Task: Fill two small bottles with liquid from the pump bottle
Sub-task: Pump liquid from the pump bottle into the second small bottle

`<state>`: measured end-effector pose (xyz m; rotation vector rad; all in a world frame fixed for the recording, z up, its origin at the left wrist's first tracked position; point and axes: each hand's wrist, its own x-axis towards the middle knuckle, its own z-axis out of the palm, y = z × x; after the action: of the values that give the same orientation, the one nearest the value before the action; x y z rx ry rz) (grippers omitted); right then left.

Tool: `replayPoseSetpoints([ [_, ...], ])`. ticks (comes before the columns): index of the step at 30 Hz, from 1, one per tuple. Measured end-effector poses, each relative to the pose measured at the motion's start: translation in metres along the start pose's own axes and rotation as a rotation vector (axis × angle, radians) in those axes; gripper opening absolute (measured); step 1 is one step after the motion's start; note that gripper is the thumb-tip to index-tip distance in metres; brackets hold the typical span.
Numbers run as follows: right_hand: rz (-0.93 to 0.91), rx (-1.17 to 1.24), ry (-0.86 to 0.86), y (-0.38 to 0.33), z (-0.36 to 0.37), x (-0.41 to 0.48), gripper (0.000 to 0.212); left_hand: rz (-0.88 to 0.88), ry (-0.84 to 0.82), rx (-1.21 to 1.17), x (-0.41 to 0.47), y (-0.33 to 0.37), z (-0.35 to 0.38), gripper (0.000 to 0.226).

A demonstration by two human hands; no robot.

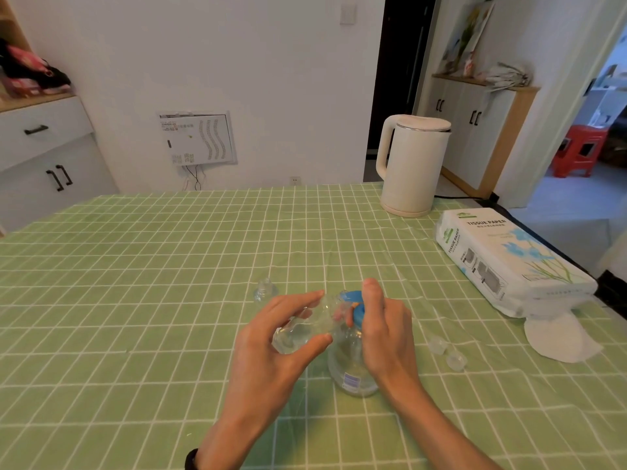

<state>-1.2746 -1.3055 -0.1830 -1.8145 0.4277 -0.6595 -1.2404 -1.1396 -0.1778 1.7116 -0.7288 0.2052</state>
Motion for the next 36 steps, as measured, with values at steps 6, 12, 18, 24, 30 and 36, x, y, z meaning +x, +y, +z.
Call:
replayPoseSetpoints([
  [6,-0.017,0.019,0.007,-0.001,-0.001,0.0,0.081,0.007,0.0,0.004,-0.001,0.0,0.0,0.046],
  [12,-0.051,-0.015,-0.005,-0.005,-0.003,0.0,0.062,0.004,-0.013,0.031,-0.002,0.0,0.0,0.045],
  [18,-0.026,-0.008,-0.027,-0.003,-0.003,-0.001,0.071,-0.009,-0.011,0.013,-0.003,0.0,0.0,0.046],
  [24,0.064,0.043,-0.038,-0.006,-0.001,-0.001,0.085,0.012,-0.005,0.038,0.0,0.003,0.0,0.048],
  [30,0.08,0.048,-0.065,-0.011,-0.003,0.0,0.084,0.012,-0.007,0.039,0.0,0.002,-0.001,0.047],
  [36,-0.01,-0.037,-0.065,-0.007,-0.003,0.002,0.076,0.013,-0.017,0.045,-0.002,0.0,-0.001,0.047],
])
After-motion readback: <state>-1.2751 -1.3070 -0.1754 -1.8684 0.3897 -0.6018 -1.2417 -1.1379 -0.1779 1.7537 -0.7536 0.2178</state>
